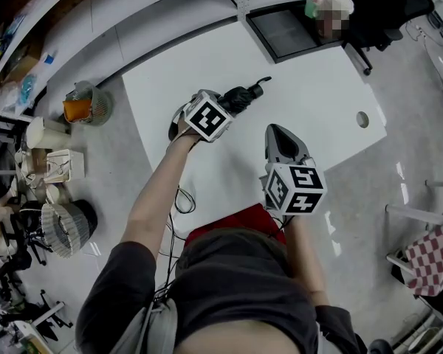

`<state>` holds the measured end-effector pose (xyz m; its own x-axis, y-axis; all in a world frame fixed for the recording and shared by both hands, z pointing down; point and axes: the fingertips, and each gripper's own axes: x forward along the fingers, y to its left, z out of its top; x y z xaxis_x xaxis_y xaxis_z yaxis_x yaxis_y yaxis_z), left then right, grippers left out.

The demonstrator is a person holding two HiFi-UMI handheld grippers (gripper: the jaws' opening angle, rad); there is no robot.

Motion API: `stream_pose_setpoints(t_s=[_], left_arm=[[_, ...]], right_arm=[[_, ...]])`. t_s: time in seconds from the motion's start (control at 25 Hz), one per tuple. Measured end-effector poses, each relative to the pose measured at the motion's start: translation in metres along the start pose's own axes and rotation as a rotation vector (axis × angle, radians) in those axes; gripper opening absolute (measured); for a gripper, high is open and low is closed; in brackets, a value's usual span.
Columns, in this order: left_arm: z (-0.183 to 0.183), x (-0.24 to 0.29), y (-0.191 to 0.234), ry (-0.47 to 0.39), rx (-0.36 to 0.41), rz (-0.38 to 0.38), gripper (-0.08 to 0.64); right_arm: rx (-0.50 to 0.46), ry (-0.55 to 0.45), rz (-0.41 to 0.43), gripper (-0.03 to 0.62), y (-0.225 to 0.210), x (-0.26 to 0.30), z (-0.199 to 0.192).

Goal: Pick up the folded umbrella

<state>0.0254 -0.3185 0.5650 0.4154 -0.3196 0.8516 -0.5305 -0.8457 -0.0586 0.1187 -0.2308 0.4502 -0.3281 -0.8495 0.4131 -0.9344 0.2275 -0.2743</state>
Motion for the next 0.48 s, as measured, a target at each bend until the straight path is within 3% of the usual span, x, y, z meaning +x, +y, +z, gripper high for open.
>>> stream_pose_setpoints(t_s=[0.28, 0.48], left_arm=[[0.000, 0.009, 0.001, 0.020, 0.058, 0.002, 0.273], [-0.007, 0.015, 0.001, 0.069, 0.033, -0.034, 0.273]], right_arm=[[0.003, 0.011, 0.004, 0.018, -0.007, 0.005, -0.001], [0.006, 0.020, 0.010, 0.018, -0.011, 0.010, -0.002]])
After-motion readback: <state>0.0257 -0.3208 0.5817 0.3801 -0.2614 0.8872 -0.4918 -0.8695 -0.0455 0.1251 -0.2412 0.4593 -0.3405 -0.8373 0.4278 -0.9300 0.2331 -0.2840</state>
